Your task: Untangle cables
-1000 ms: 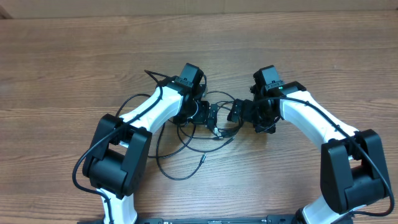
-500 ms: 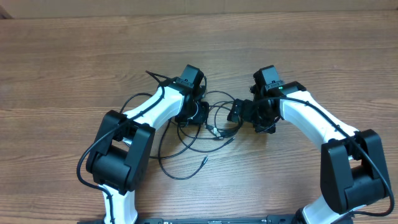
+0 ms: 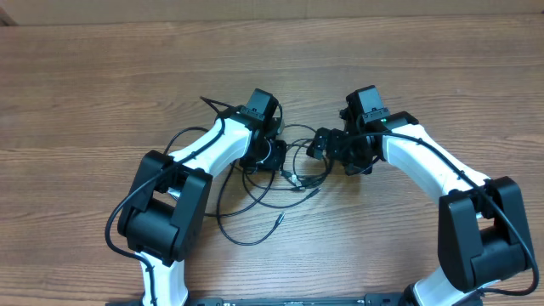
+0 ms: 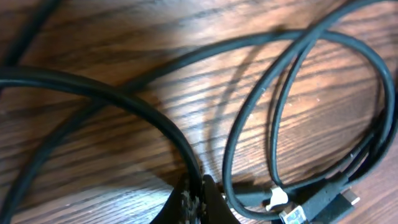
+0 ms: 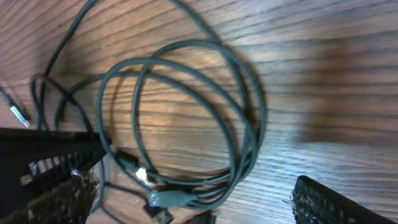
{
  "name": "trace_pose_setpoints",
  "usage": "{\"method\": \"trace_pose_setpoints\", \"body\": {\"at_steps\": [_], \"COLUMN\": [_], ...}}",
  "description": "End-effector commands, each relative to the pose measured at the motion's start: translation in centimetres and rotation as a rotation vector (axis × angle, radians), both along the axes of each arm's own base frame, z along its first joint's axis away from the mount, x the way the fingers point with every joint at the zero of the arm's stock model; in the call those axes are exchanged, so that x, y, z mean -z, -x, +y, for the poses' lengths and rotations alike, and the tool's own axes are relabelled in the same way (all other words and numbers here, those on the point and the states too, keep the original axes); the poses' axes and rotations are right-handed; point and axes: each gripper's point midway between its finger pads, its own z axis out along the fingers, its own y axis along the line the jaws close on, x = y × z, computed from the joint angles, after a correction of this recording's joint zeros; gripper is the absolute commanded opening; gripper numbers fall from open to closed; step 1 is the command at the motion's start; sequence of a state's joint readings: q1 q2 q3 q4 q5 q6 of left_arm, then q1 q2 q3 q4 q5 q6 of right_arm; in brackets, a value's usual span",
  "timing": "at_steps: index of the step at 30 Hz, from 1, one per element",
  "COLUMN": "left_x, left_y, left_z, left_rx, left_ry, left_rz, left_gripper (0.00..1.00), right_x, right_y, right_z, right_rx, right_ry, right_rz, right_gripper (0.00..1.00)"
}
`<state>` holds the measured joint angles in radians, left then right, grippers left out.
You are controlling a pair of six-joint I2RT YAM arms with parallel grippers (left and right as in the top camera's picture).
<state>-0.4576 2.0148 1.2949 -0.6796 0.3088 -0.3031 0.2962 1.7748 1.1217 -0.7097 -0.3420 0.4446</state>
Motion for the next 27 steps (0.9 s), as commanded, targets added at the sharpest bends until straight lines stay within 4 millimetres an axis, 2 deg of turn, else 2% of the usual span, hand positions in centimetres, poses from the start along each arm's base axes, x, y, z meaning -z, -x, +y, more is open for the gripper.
{"method": "trace_pose_setpoints", "body": {"at_steps": [1,2,3,5,6,9,11,12,13,14,15,16,17,21,22,27], "left_x": [-2.4,-4.1,-5.2,-6.8,-7.2,-7.1,-6.7,-6.5,-6.5,-6.5,-6.6,-6.7,-6.8,-7.2,-7.2,-7.2], "left_y": [-0.2,-0.7,-1.1,-1.3,-1.3,-1.3,-1.4,-1.5,-1.7,-2.0,-2.2,-2.5,-2.7,-3.5,-3.6,-3.7], "left_z": [0.4,0.5,0.5,0.4,0.4,0.6,1.2,1.4,1.5,1.6,1.6,1.5,1.4,1.0,1.0,1.1], "left_rx": [0.026,0.018,0.015,0.015,0.015,0.048,0.045,0.042,0.039,0.036,0.034,0.033,0.032,0.032,0.032,0.030], "left_ry": [0.044,0.063,0.076,0.091,0.093,0.078,0.039,0.029,0.020,0.013,0.012,0.018,0.023,0.038,0.040,0.032], "left_rz": [-0.053,-0.094,-0.125,-0.165,-0.174,-0.187,-0.191,-0.194,-0.203,-0.215,-0.226,-0.239,-0.250,-0.286,-0.289,-0.294], "left_gripper": [0.04,0.04,0.04,0.04,0.04,0.05,0.11,0.17,0.26,0.49,0.55,0.57,0.59,0.74,0.98,1.00], "right_x": [-0.2,-0.1,-0.1,-0.2,-0.2,-0.3,-0.4,-0.4,-0.4,-0.3,-0.2,-0.1,0.0,0.4,0.4,0.8], "right_y": [0.9,1.1,1.1,1.3,1.3,1.1,0.7,0.5,0.4,0.0,-0.3,-0.6,-0.9,-2.0,-2.2,-2.7], "right_z": [1.4,1.7,1.9,2.5,2.9,3.6,4.1,4.2,4.3,4.0,3.8,3.4,2.8,1.0,0.5,-0.7], "right_rx": [-0.035,-0.045,-0.051,-0.069,-0.079,-0.097,-0.106,-0.109,-0.109,-0.102,-0.095,-0.080,-0.048,0.061,0.085,0.222], "right_ry": [-0.057,-0.055,-0.054,-0.056,-0.055,-0.051,-0.049,-0.043,-0.036,-0.016,0.002,0.025,0.052,0.148,0.172,0.209], "right_rz": [0.027,0.027,0.026,0.021,0.011,-0.019,-0.046,-0.061,-0.071,-0.089,-0.100,-0.109,-0.114,-0.135,-0.142,-0.124], "right_gripper": [0.84,0.65,0.56,0.28,0.05,0.04,0.04,0.08,0.22,0.39,0.43,0.50,0.53,0.54,0.54,0.45]}}
